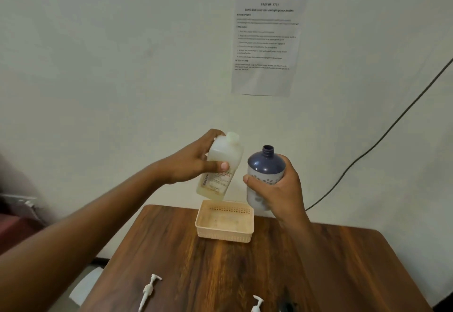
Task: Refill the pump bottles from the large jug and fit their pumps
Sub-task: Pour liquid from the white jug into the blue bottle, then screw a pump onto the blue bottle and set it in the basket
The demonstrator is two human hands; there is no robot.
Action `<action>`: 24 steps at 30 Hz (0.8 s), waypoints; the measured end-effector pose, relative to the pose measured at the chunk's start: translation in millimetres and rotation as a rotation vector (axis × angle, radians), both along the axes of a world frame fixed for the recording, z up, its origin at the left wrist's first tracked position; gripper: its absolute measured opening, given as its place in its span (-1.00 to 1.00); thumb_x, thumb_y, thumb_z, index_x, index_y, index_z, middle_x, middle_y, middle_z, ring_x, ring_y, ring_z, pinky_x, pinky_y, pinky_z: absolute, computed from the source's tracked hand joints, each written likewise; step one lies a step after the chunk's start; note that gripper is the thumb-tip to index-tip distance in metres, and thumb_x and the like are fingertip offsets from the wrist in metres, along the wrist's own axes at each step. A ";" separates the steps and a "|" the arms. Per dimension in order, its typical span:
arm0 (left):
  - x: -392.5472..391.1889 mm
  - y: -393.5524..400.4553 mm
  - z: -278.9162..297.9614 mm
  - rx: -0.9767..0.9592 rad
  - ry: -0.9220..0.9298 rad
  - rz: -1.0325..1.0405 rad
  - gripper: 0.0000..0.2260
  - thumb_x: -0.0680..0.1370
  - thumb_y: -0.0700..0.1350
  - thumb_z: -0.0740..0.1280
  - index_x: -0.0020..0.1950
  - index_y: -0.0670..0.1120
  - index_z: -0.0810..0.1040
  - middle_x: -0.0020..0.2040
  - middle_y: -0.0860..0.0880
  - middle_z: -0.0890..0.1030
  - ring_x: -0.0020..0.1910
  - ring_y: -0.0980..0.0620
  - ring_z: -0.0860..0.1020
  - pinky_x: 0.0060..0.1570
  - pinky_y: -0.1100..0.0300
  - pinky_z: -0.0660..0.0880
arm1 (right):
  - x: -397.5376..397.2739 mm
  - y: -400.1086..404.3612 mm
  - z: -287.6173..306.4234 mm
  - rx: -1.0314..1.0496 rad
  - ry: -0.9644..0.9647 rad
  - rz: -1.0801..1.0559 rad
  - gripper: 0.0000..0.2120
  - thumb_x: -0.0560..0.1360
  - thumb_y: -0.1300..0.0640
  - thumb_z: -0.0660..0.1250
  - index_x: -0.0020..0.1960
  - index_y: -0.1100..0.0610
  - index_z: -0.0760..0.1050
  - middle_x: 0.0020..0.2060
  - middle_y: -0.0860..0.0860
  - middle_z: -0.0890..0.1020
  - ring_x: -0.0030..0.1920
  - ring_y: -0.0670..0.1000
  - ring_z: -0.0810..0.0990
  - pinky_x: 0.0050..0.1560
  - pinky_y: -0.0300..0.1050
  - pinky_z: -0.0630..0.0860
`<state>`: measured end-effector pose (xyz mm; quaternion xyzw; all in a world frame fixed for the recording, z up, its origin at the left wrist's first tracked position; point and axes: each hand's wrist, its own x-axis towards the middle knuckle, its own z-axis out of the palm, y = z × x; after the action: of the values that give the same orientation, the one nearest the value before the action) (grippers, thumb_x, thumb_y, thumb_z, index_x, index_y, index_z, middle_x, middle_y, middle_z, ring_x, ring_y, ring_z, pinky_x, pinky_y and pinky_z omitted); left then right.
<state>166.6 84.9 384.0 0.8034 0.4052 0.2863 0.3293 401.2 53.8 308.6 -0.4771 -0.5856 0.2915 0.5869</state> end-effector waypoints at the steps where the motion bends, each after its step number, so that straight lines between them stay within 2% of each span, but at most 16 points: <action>1: -5.1 -0.6 -10.9 -0.032 -0.019 0.011 -0.46 0.58 -0.08 0.46 0.46 0.02 0.26 0.24 0.02 0.49 0.19 -0.03 0.61 -0.03 0.21 0.67 | -3.0 0.2 -4.2 -0.006 -0.001 0.006 -0.40 0.23 -0.03 0.67 0.12 -0.27 0.41 -0.02 -0.35 0.58 0.00 -0.34 0.56 -0.24 -0.48 0.50; 4: -19.6 -3.4 -47.2 -0.107 -0.055 0.057 -0.45 0.57 -0.10 0.48 0.45 0.02 0.27 0.25 -0.02 0.50 0.20 -0.05 0.62 -0.01 0.14 0.68 | -11.3 -1.7 -18.0 -0.011 -0.007 0.011 -0.40 0.20 -0.06 0.67 0.11 -0.25 0.42 -0.05 -0.44 0.58 -0.01 -0.30 0.59 -0.23 -0.45 0.52; 8: -42.7 -9.4 -103.5 -0.172 -0.047 0.151 -0.46 0.56 -0.14 0.50 0.42 0.00 0.30 0.24 -0.04 0.53 0.20 -0.02 0.62 0.01 0.12 0.66 | -21.5 -5.1 -40.9 -0.019 -0.002 -0.012 -0.36 0.20 -0.07 0.67 0.16 -0.24 0.43 -0.01 -0.38 0.59 0.00 -0.21 0.62 -0.14 -0.31 0.59; 9: -48.2 -12.7 -118.1 -0.200 -0.040 0.172 -0.48 0.56 -0.15 0.50 0.41 0.00 0.31 0.22 -0.02 0.54 0.18 0.04 0.63 -0.01 0.19 0.65 | -24.2 -6.0 -47.3 -0.026 -0.002 -0.013 -0.34 0.20 -0.08 0.67 0.20 -0.22 0.43 0.00 -0.35 0.59 0.01 -0.19 0.62 -0.11 -0.28 0.60; 12: -61.8 -22.9 -159.1 -0.198 0.075 0.281 -0.50 0.52 -0.14 0.53 0.34 0.02 0.34 0.03 0.12 0.56 0.01 0.50 0.56 -0.17 0.57 0.48 | -33.3 -8.7 -64.1 -0.036 -0.005 -0.018 -0.25 0.19 -0.09 0.68 0.28 -0.15 0.41 0.04 -0.32 0.58 0.03 -0.18 0.61 -0.11 -0.30 0.59; 13: -65.3 -25.3 -171.6 -0.201 0.103 0.295 -0.49 0.51 -0.16 0.54 0.35 0.00 0.35 0.00 0.12 0.56 0.00 0.51 0.56 -0.19 0.57 0.48 | -35.8 -10.1 -68.1 -0.032 -0.008 -0.021 -0.24 0.18 -0.09 0.68 0.29 -0.13 0.41 0.06 -0.33 0.58 0.04 -0.18 0.60 -0.12 -0.33 0.58; 15: -73.4 -29.7 -197.6 -0.306 0.110 0.311 -0.48 0.51 -0.21 0.53 0.37 -0.05 0.36 0.13 0.05 0.57 0.12 0.29 0.60 -0.08 0.39 0.59 | -42.3 -12.5 -78.5 -0.040 -0.024 -0.019 -0.22 0.18 -0.13 0.65 0.31 -0.12 0.39 0.09 -0.33 0.56 0.07 -0.19 0.59 -0.12 -0.38 0.57; 16: -77.7 -31.8 -210.1 -0.340 0.120 0.320 -0.48 0.52 -0.22 0.52 0.38 -0.05 0.37 0.17 0.04 0.56 0.17 0.26 0.58 -0.03 0.36 0.58 | -45.8 -13.3 -83.5 -0.050 -0.034 -0.017 -0.22 0.18 -0.12 0.65 0.32 -0.13 0.38 0.11 -0.31 0.56 0.08 -0.17 0.59 -0.11 -0.37 0.58; 18: -84.9 -38.0 -228.4 -0.346 0.159 0.361 -0.51 0.51 -0.17 0.54 0.35 -0.02 0.40 0.05 0.16 0.52 0.07 0.52 0.49 -0.09 0.58 0.44 | -50.3 -15.2 -92.8 -0.066 -0.060 -0.015 -0.21 0.22 -0.04 0.67 0.34 -0.13 0.37 0.17 -0.23 0.55 0.10 -0.14 0.59 -0.09 -0.33 0.60; 19: -87.9 -41.1 -238.0 -0.349 0.163 0.369 -0.51 0.50 -0.15 0.54 0.35 -0.02 0.41 0.00 0.20 0.49 0.00 0.59 0.44 -0.11 0.67 0.34 | -53.1 -15.8 -97.5 -0.073 -0.075 -0.017 -0.21 0.23 -0.01 0.68 0.34 -0.11 0.36 0.18 -0.19 0.55 0.11 -0.12 0.59 -0.08 -0.32 0.60; 21: -93.3 -44.5 -261.3 -0.414 0.132 0.373 -0.49 0.52 -0.17 0.53 0.39 -0.06 0.40 0.08 0.15 0.50 0.02 0.39 0.50 -0.12 0.72 0.28 | -58.4 -17.0 -105.0 -0.079 -0.094 -0.025 -0.21 0.22 0.00 0.67 0.34 -0.09 0.36 0.17 -0.19 0.54 0.10 -0.16 0.58 -0.12 -0.39 0.56; 23: -95.8 -46.6 -287.0 -0.470 0.094 0.383 -0.45 0.52 -0.25 0.51 0.45 -0.13 0.37 0.21 0.01 0.51 0.18 0.14 0.51 -0.09 0.66 0.35 | -63.1 -18.1 -111.0 -0.084 -0.099 -0.031 -0.20 0.22 0.03 0.67 0.35 -0.09 0.35 0.16 -0.22 0.52 0.10 -0.25 0.55 -0.13 -0.48 0.51; 24: -97.3 -47.9 -299.3 -0.496 0.070 0.392 -0.43 0.51 -0.29 0.50 0.46 -0.15 0.35 0.25 -0.04 0.51 0.24 0.05 0.50 -0.01 0.59 0.39 | -65.5 -17.7 -114.2 -0.090 -0.106 -0.033 -0.20 0.23 0.06 0.67 0.35 -0.08 0.35 0.15 -0.24 0.52 0.09 -0.29 0.54 -0.13 -0.50 0.50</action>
<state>69.3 37.0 84.7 0.6145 0.6209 0.2090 0.4396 335.7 36.1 194.4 -0.5274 -0.5942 0.2821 0.5378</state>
